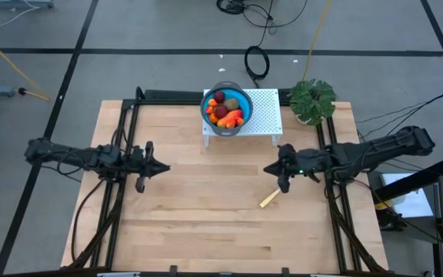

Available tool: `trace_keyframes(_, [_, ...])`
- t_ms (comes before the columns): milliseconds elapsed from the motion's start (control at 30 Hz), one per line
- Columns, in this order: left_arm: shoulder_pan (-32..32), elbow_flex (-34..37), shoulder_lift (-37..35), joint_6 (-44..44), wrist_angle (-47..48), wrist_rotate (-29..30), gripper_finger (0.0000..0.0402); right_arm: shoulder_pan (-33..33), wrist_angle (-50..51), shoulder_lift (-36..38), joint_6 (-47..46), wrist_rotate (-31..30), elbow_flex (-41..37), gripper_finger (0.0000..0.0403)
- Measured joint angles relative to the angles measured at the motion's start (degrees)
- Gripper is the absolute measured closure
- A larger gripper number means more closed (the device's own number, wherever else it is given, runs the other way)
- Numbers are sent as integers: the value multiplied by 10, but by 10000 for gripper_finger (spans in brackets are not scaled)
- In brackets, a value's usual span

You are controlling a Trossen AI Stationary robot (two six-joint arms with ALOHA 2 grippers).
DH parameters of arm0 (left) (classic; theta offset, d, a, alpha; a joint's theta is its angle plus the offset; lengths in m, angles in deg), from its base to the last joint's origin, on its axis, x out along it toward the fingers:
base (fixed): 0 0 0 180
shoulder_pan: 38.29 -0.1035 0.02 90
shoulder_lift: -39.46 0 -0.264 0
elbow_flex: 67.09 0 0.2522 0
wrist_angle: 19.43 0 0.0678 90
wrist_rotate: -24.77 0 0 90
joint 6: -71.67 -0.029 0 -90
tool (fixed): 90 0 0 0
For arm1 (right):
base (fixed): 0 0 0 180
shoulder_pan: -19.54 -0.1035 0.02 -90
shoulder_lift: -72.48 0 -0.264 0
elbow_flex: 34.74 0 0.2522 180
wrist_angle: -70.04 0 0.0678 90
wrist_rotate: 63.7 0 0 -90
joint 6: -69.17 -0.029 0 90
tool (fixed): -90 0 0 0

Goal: Pick & Place Fruit
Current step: Put the yellow kitchen knife on the shelf

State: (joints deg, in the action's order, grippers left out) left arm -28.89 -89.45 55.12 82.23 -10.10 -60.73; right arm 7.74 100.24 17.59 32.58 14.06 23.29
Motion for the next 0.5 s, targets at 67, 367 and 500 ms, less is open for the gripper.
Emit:
trace_keyframes(67, [0, 9, -16, -1, -2, -4, 396, -14, 30, -22, -17, -24, 26, 403])
trace_keyframes(367, [0, 34, -50, -25, 0, -21, 388, -63, 137, -123, -147, -95, 123, 403])
trace_keyframes(500, [0, 34, -50, -44, 2, -21, 399, -74, 210, -173, -238, -102, 165, 403])
